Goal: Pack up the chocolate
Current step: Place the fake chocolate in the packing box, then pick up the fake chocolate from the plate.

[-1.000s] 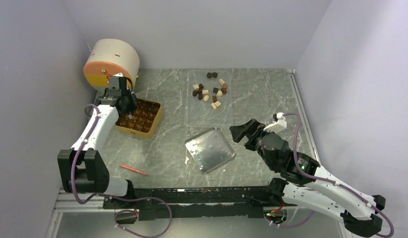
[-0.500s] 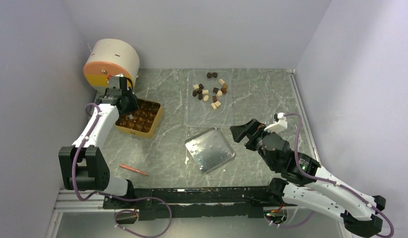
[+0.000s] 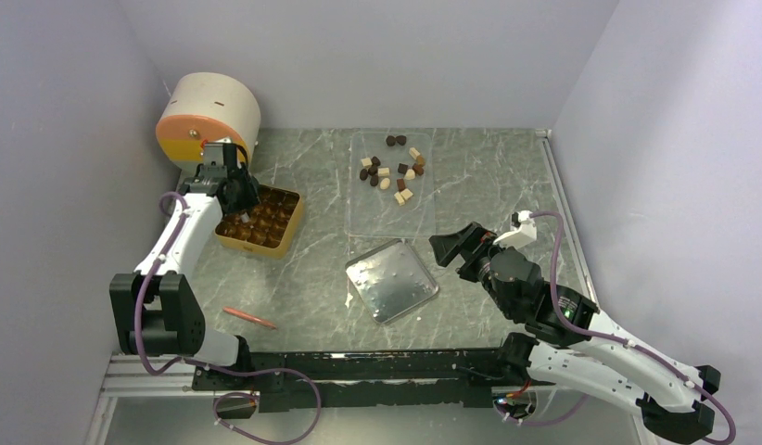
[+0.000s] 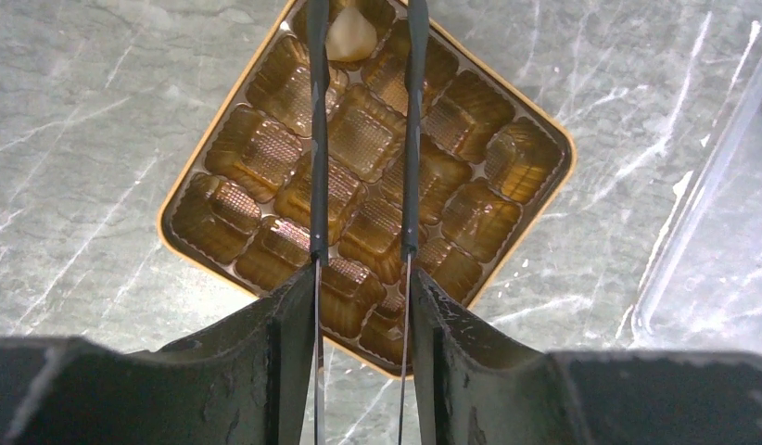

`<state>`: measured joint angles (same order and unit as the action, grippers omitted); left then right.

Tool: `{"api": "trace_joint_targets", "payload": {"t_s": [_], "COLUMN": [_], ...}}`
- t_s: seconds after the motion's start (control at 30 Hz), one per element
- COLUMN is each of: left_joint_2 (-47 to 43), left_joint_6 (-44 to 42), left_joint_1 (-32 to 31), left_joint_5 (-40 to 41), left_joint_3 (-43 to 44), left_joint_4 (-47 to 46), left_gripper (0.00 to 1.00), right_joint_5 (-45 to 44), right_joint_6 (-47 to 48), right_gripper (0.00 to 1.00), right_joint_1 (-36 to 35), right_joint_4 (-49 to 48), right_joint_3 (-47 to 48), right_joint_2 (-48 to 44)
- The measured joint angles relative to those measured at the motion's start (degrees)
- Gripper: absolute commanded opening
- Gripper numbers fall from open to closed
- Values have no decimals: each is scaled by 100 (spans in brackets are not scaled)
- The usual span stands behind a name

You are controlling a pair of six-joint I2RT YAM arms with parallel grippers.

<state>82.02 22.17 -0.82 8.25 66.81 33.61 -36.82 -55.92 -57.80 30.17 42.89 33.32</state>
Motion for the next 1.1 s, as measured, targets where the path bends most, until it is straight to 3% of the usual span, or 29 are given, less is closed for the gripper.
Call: {"api": "trace_joint_targets", "payload": {"t_s": [0.57,1.1], "left_joint_2": [-107,-229], "left_joint_6": [-44,-365], "left_joint_1": [-249,-2249], "left_joint_5": [-568,-892], "left_joint_3": [354,446], "left_joint_4": [181,-293], "left_gripper": [40,41], "right_joint_5": [2,7], "right_joint_6": [-2,-13], "right_gripper": [98,98], "right_joint_1": [0,2], "right_joint_4": [-7,-20], "right_joint_3": [-59,-122], "right_joint_2": [-2,-129]}}
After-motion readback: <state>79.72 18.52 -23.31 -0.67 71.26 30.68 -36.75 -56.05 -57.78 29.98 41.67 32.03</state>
